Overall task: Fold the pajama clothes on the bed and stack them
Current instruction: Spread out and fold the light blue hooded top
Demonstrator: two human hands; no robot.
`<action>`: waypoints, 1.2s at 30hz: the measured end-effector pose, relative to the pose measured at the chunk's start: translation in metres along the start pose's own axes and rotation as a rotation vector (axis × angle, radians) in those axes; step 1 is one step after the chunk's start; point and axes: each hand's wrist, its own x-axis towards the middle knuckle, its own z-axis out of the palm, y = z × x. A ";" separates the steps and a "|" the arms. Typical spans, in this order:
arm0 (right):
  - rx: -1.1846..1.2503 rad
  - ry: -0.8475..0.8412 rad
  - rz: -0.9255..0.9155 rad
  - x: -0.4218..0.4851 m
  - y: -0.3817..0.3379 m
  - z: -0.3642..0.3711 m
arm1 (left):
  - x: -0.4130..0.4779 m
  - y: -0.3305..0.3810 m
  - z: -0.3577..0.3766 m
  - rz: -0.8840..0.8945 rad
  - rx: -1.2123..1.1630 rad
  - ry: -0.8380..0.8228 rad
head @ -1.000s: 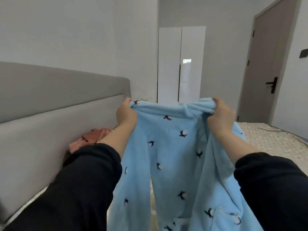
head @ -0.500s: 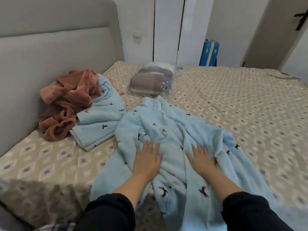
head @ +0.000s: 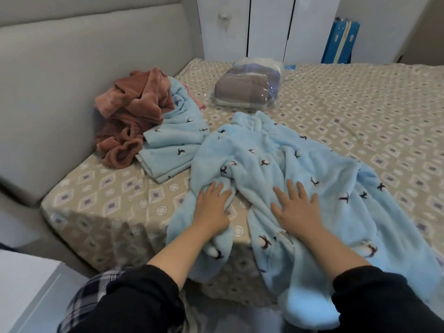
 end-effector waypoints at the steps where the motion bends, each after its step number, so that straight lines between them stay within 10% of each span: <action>1: -0.001 -0.013 0.008 0.002 0.000 -0.001 | -0.002 -0.009 -0.009 0.073 0.111 0.046; 4: -0.012 -0.021 0.007 0.002 -0.002 -0.003 | -0.002 -0.051 -0.045 0.009 0.580 0.191; 9: 0.036 0.024 -0.024 -0.003 0.000 -0.010 | 0.007 -0.098 -0.089 -0.488 0.675 -0.031; 14: 0.236 0.187 -0.033 -0.012 0.001 -0.014 | -0.011 -0.008 -0.051 -0.077 -0.061 0.210; 21: 0.413 0.130 0.107 -0.025 0.013 -0.018 | -0.031 0.084 -0.006 -0.374 -1.038 0.008; 27: 0.250 0.090 0.144 -0.033 0.033 -0.032 | -0.029 0.090 -0.012 -0.406 -1.260 0.067; 33: 0.452 0.292 0.135 -0.032 0.046 -0.047 | -0.045 -0.013 -0.045 -0.583 -0.921 0.424; 36: 0.562 0.163 0.120 -0.033 0.034 -0.047 | -0.049 -0.038 -0.061 -0.516 -0.237 0.053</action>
